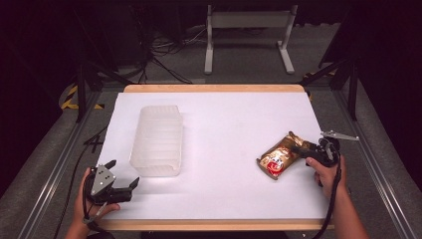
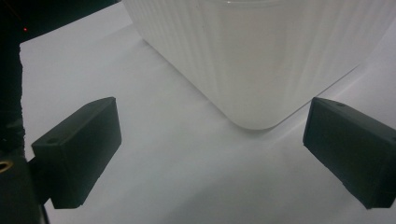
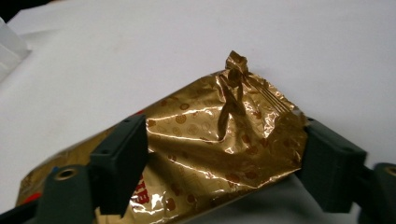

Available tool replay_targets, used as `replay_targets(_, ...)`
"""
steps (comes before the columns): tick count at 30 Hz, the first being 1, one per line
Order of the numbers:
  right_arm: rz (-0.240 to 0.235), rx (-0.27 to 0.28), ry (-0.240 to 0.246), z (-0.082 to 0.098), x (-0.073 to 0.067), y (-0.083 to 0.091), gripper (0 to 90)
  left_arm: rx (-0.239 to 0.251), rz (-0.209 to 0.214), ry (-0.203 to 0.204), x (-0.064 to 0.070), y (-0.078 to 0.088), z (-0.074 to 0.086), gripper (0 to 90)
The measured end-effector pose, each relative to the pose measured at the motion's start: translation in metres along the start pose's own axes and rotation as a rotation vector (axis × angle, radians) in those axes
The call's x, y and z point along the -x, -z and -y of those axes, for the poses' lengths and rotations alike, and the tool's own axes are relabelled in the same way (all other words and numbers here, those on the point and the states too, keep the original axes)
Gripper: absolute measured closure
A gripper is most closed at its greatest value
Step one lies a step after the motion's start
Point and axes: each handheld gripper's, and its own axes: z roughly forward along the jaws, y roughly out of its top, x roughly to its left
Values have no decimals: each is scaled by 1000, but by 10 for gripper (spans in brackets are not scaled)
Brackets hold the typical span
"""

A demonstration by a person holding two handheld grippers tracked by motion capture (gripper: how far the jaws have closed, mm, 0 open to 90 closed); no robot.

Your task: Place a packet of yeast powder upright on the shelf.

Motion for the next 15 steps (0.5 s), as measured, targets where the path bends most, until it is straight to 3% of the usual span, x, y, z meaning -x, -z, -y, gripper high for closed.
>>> replay_targets(3, 14, 10, 6, 0, -1, -2, 484, -1, 1, 1, 0, 0, 0, 52)
replay_targets(5, 32, 4, 22, 0, -3, -3, 657, -3, -1, 1, 0, 0, 0, 54)
replay_targets(7, 33, 11, 30, 1, -4, -3, 710, -3, -1, 1, 0, -1, 0, 55)
replay_targets(8, 45, 21, 45, 0, -6, -2, 830, -3, -1, 1, 0, -1, 0, 55)
replay_targets(11, 49, 41, 56, 0, -6, 1, 894, -3, -1, 1, 0, 0, 0, 55)
replay_targets(15, 19, 103, 81, -2, -9, 11, 900, -2, -1, 1, 0, 0, 0, 55)
